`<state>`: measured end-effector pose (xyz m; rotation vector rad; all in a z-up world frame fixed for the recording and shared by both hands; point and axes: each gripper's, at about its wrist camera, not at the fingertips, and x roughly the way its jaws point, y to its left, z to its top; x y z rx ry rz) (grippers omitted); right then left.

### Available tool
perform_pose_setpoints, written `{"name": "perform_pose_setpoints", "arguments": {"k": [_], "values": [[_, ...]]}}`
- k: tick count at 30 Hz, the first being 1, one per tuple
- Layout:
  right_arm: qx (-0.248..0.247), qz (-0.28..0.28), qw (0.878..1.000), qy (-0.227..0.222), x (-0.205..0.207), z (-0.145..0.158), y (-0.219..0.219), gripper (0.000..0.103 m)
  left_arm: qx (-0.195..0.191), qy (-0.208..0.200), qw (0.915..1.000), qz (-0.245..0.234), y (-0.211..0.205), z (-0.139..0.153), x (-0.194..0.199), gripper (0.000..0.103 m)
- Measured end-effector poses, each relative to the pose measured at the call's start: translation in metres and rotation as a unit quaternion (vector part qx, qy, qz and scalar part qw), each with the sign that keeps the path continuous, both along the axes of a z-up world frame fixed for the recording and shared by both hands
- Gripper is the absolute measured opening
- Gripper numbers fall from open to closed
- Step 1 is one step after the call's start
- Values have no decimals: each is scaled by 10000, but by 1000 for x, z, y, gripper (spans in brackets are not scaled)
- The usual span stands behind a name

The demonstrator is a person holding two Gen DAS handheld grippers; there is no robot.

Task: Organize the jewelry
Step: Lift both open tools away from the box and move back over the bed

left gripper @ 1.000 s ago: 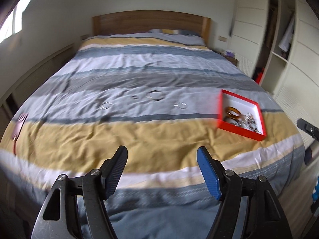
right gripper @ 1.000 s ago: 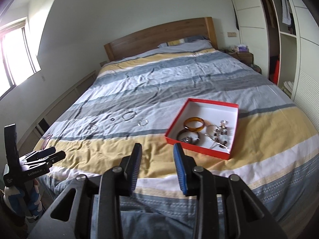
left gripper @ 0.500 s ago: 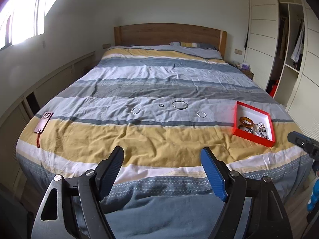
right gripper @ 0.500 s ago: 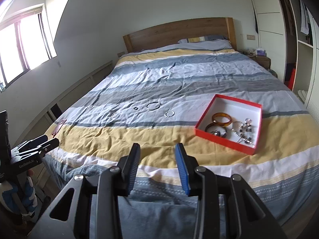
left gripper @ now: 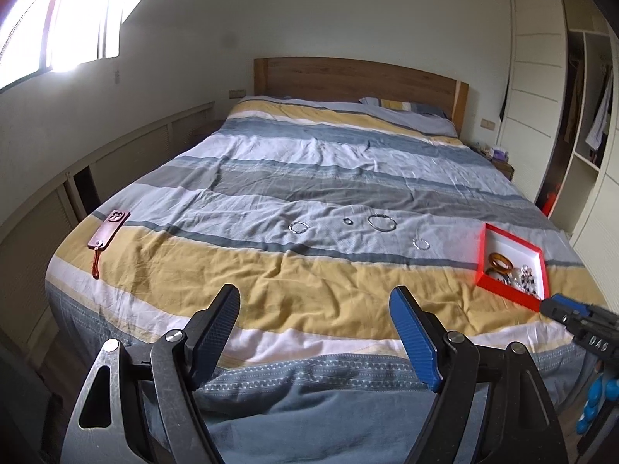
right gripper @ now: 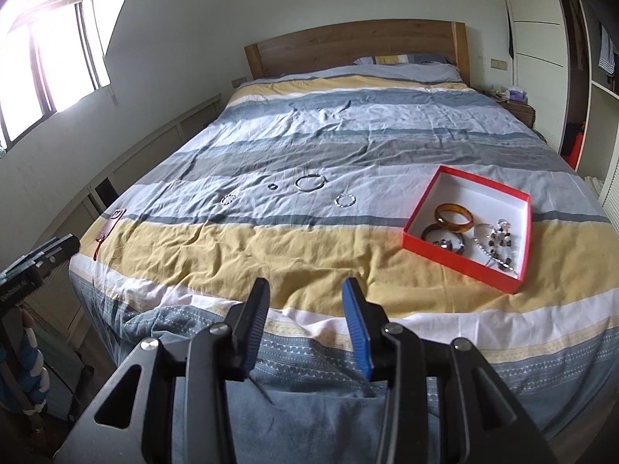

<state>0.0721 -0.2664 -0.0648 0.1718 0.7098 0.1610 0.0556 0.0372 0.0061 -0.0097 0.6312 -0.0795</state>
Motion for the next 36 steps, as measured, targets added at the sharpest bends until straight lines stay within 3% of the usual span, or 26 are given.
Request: {"name": "perform_pose_setpoints", "arguments": {"k": [8,36], "values": [[-41,114,9996,251,30,-18,17,42,-76,108,9997,201,19,-8,22,81],[-77,283,9938,1071,107,-83,43,51,64,1130,9920,561,44,-84,101,87]]}}
